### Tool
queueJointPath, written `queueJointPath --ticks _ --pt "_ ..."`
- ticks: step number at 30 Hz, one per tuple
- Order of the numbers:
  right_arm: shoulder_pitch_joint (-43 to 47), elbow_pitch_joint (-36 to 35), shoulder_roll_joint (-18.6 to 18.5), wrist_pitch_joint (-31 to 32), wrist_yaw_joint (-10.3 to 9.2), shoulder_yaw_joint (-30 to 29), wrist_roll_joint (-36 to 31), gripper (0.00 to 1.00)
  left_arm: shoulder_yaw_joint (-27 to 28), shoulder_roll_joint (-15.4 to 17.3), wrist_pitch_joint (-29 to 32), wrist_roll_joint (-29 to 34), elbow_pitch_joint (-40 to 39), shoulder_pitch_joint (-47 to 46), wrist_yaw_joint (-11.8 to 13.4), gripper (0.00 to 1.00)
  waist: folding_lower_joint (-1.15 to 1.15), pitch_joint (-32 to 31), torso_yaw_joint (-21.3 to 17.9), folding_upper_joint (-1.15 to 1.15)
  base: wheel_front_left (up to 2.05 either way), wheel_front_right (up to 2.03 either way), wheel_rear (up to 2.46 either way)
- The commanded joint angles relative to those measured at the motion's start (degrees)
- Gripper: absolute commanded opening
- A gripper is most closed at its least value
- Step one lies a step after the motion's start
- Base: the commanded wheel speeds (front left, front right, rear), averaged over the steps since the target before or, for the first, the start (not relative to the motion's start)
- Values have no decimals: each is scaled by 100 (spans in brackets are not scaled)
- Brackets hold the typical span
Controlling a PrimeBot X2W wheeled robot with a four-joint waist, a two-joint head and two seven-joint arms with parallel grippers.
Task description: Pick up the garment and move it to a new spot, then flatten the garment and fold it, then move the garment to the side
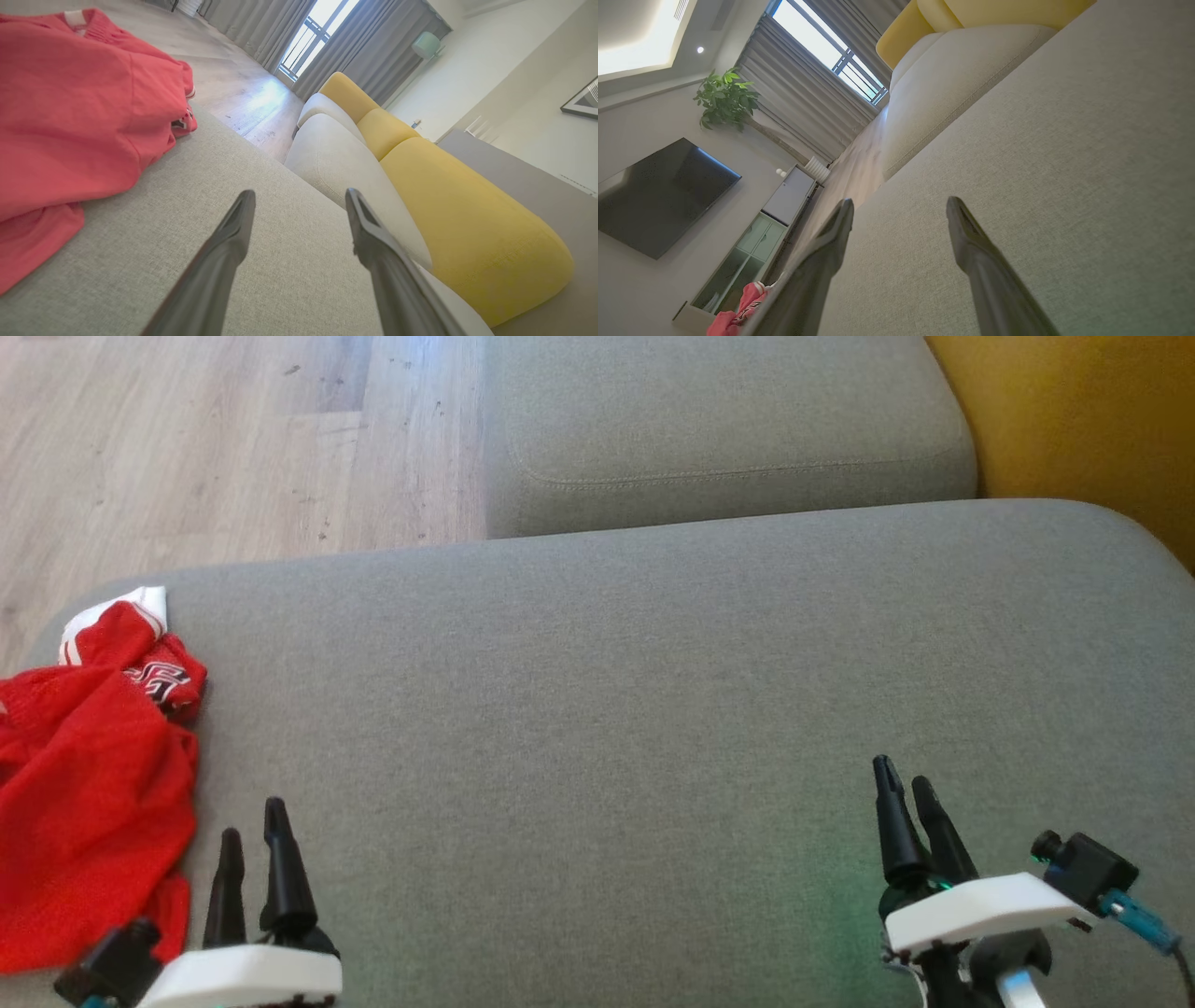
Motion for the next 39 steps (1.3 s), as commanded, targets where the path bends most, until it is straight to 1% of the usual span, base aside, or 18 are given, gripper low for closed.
queueJointPath --ticks 1,14,24,39 --pt "-246 -234 -35 -79 -2 121 -179 100 33 57 -65 180 -255 -96 13 100 0 -2 -1 0 0 0 0" --pt "-255 -286 -40 -299 -3 240 -1127 100 -65 66 -284 1057 -361 -4 -79 100 0 -38 -47 0 0 0 0" --pt "-234 -332 -44 -485 -3 348 -1893 100 -101 69 -469 1886 -451 106 -88 100 0 -113 -82 0 0 0 0" --pt "-187 -384 -50 -721 -4 451 -2803 100 -121 75 -704 2882 -434 250 -109 100 0 -201 -165 0 0 0 0"
